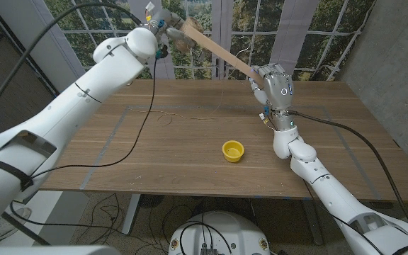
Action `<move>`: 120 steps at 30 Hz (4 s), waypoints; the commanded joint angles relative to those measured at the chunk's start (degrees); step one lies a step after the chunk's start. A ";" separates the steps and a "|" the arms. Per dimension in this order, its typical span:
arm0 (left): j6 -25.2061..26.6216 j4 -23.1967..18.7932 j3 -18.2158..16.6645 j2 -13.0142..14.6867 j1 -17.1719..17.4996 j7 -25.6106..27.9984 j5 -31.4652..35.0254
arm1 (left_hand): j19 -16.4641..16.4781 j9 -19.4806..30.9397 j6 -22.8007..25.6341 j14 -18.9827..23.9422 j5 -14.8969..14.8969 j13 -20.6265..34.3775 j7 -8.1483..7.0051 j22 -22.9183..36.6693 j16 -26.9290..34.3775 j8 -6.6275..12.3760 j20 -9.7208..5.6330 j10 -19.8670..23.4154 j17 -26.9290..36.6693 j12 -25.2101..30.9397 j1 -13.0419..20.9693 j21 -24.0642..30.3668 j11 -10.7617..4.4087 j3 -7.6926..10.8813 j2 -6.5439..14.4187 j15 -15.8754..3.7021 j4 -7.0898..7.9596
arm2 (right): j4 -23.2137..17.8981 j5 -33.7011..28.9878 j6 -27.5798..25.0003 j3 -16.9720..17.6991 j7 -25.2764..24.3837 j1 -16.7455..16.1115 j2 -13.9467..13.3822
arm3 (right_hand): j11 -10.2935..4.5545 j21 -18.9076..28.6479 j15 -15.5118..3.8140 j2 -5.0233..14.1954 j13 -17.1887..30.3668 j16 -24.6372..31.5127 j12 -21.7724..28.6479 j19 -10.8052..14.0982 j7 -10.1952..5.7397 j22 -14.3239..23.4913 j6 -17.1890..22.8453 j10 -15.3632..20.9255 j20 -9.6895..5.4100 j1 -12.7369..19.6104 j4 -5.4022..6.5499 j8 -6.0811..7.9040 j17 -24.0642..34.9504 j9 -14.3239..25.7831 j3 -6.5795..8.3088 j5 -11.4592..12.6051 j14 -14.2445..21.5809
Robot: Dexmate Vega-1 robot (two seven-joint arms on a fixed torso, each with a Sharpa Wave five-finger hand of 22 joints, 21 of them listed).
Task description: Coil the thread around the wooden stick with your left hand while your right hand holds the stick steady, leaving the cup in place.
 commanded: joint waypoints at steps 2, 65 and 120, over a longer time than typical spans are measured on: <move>2.94 3.87 3.09 -3.48 -7.72 -1.56 2.47 | -0.22 0.50 16.00 14.26 0.35 11.21 0.11 -0.01 -0.12 0.43 -0.08 5.40 18.24 -0.33 12.70 0.79 -4.79 0.39 13.04 -17.73 0.24 | 2.17 -2.90 3.53 2.91 -0.01 -0.11 2.21 | -5.74 0.41 -8.77 5.16 1.43 -0.10 0.11 -0.17 -8.16 0.11 8.39 6.56 -2.37 4.73 0.14 0.13 0.25 1.48 0.33 0.41 5.38; -17.74 5.34 8.77 -14.38 -16.05 -16.15 7.18 | -1.44 0.60 16.31 14.61 0.30 12.35 -0.02 -1.73 -1.23 -0.04 -0.27 5.91 19.31 -1.95 12.45 4.78 -5.13 0.29 12.78 -17.73 0.28 | 12.51 8.51 -5.55 -15.73 -0.01 11.09 -5.75 | -5.94 2.39 -8.71 5.10 1.88 -1.39 -0.59 -0.98 -8.41 -0.05 8.59 6.75 -2.64 4.73 0.21 -0.07 1.19 1.51 0.29 0.71 5.85; -19.09 -12.54 -1.12 1.41 14.18 -13.77 -9.06 | -1.72 0.87 16.16 15.48 0.49 13.47 0.02 -3.75 -2.13 -0.60 -0.37 6.66 20.34 -3.50 12.37 9.19 -4.78 0.43 12.67 -17.70 0.18 | 9.30 12.40 -11.72 -10.68 -0.01 9.59 -5.11 | -5.74 3.91 -8.75 4.97 2.25 -2.37 -1.20 -1.55 -8.30 -0.18 8.72 6.87 -2.47 4.72 0.18 -0.25 1.88 1.56 0.31 0.89 6.25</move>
